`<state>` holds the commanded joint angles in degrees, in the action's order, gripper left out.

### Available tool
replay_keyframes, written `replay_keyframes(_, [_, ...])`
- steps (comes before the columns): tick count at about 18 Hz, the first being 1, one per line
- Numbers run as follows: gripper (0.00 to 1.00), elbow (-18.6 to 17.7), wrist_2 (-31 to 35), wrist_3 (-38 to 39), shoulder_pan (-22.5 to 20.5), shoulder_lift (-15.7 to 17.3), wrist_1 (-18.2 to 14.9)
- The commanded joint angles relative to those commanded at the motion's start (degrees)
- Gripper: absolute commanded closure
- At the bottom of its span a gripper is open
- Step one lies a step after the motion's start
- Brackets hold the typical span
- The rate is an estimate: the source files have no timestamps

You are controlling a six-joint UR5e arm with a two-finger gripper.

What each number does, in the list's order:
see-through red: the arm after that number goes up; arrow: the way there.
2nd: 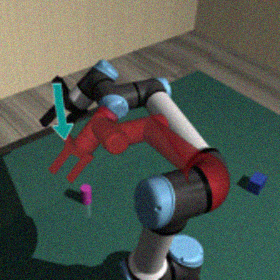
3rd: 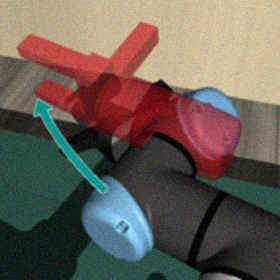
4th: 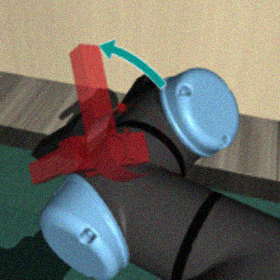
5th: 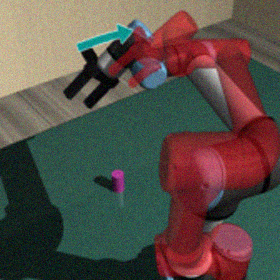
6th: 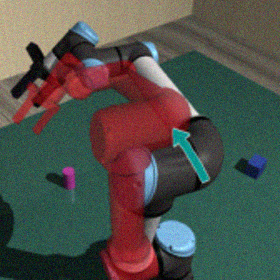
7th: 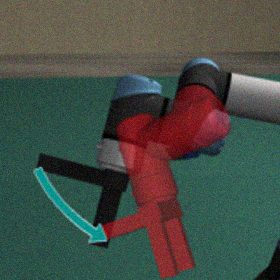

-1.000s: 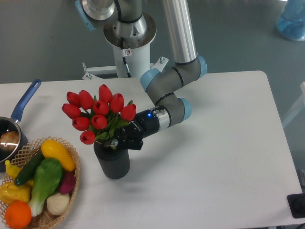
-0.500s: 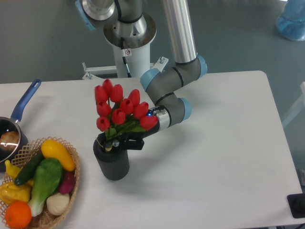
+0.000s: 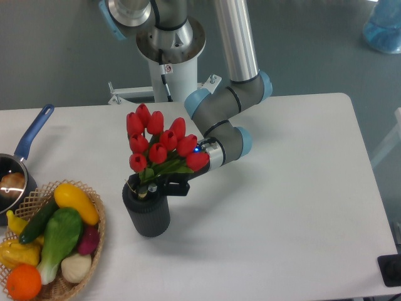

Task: Insert the flowers into the vase
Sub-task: 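Adjust the bouquet upright inside the vase while holding the stems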

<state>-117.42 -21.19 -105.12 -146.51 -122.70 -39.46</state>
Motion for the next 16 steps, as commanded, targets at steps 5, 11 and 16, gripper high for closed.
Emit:
replay_keyframes(5, [0.67, -1.05, 4.67, 0.88, -1.59, 2.55, -0.26])
replay_keyframes(11, [0.66, -1.58, 9.94, 4.74, -2.64, 6.15, -0.62])
replay_keyframes(16, [0.66, -1.58, 13.71, 4.92, -2.64, 7.03, -0.62])
